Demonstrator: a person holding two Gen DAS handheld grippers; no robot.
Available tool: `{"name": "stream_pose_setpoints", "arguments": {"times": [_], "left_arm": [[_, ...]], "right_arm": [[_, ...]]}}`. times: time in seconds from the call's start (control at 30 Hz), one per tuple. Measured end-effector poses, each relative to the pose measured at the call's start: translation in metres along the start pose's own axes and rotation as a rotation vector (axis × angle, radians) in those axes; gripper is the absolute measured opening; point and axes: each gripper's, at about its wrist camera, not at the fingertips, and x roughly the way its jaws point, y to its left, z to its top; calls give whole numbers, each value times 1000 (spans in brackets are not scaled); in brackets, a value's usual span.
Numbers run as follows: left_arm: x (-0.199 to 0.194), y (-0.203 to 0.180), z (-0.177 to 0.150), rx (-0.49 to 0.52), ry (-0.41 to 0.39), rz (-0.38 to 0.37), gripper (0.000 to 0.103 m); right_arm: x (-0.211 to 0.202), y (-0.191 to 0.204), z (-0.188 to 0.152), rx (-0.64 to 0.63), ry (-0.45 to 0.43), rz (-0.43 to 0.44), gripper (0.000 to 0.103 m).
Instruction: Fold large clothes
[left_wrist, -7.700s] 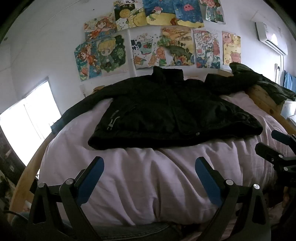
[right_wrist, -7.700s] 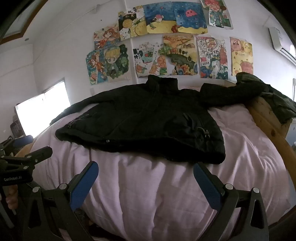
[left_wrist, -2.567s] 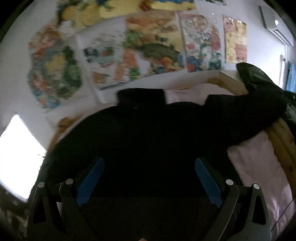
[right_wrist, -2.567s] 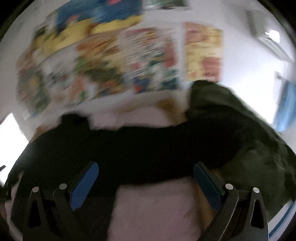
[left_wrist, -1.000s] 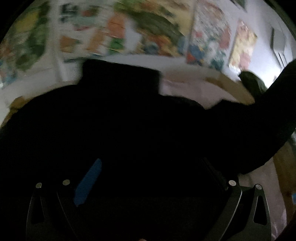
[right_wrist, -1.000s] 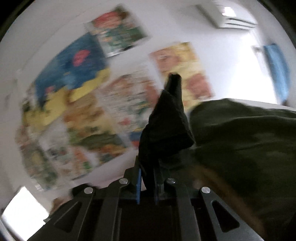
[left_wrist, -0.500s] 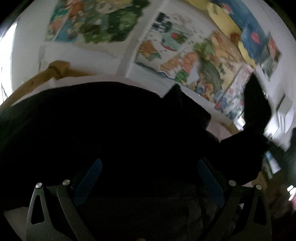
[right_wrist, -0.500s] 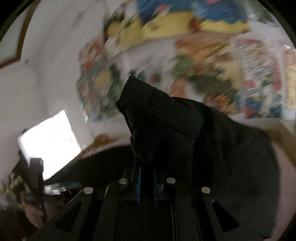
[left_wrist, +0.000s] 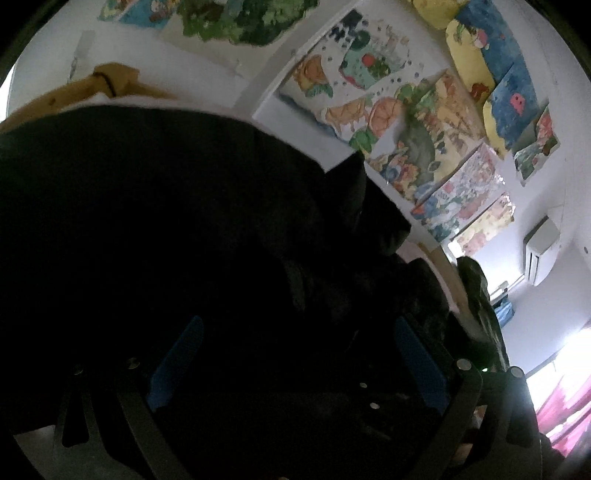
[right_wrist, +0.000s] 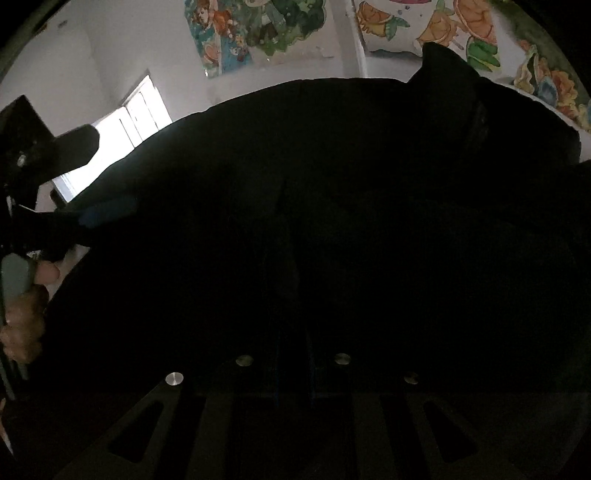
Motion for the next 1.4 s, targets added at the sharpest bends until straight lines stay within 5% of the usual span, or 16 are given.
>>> {"name": "stream_pose_setpoints", "arguments": {"times": [0.17,0.4,0.5,0.57,0.6,0.77,0.93,1.03,1.17,1.23,1.33,1.4], "left_arm": [[22,-3,-4,25,60,39,101],[54,-1,-13,24,128,124,100],[64,-6,-17,36,140,163,90],[71,-8,-21,25,149,194,48],[75,-7,-23,12,165,201,37],[73,-11,-25,-9,125,221,11],[37,-36,-10,134,-88,354,8],[22,-38,0,166,-170,373,8],[35,-37,1,219,-137,429,8],[54,-30,-7,246,-80,490,8],[68,-12,-13,216,-28,522,9],[72,-4,-12,189,-14,513,10]], "right_arm": [[-23,8,-17,-86,28,36,77],[-66,0,-51,-224,89,-103,82],[-81,-21,-66,-230,115,-161,82],[-90,-38,-75,-219,131,-198,82],[-94,-45,-78,-211,131,-208,82],[-132,-78,-92,-188,97,-233,82],[-185,-91,-95,-239,-49,-206,82],[-204,-108,-82,-184,-149,-320,82],[-189,-155,-61,36,-164,-485,82],[-175,-182,-62,120,-143,-498,81],[-147,-225,-59,248,-85,-494,54],[-132,-248,-63,327,-40,-430,54]]}}
